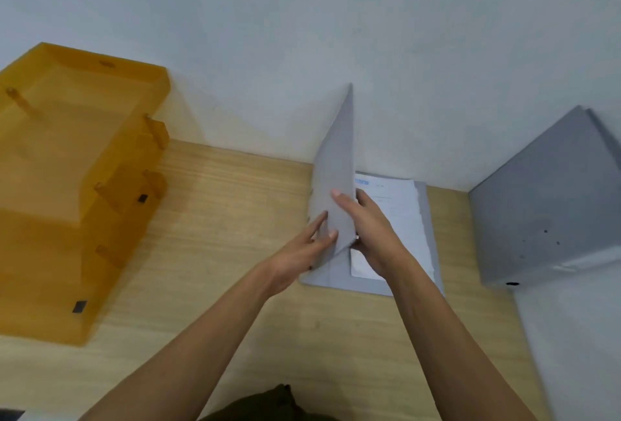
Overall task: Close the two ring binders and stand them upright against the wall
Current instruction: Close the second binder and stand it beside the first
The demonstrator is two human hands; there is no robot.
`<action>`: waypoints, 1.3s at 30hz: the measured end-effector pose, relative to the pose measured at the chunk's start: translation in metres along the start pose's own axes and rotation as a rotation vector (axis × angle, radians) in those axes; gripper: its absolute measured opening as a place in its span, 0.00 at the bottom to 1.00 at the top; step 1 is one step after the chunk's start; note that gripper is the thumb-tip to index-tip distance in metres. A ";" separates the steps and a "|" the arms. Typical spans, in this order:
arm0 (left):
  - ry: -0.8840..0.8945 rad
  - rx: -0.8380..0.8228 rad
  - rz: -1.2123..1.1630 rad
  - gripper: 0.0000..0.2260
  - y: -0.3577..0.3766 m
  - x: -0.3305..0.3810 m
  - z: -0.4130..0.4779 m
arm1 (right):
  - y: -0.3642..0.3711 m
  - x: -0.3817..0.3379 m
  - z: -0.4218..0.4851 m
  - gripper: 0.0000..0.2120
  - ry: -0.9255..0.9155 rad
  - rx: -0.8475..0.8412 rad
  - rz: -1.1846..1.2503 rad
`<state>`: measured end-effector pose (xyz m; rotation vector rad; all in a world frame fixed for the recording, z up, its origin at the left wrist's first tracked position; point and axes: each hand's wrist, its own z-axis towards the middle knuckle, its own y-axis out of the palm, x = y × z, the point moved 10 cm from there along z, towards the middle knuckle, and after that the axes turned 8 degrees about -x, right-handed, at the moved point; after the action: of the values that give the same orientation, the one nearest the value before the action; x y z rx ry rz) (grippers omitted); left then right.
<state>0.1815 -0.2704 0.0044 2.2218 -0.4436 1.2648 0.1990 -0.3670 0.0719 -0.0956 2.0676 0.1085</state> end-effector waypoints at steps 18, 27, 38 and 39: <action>-0.180 0.581 0.187 0.37 -0.050 -0.079 0.006 | -0.141 0.097 -0.058 0.28 0.138 0.138 -0.076; -0.190 0.586 0.276 0.32 -0.009 -0.100 0.019 | -0.214 0.152 -0.024 0.50 0.185 0.272 -0.488; -0.228 0.619 0.431 0.37 0.020 -0.107 0.011 | -0.191 0.197 -0.018 0.41 0.199 0.104 -0.933; -0.231 0.624 0.423 0.37 0.020 -0.108 0.012 | -0.178 0.195 -0.012 0.41 0.182 0.014 -0.923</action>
<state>0.1246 -0.2912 -0.0876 2.9296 -0.7126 1.5165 0.1161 -0.5489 -0.1003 -1.0566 2.0055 -0.4949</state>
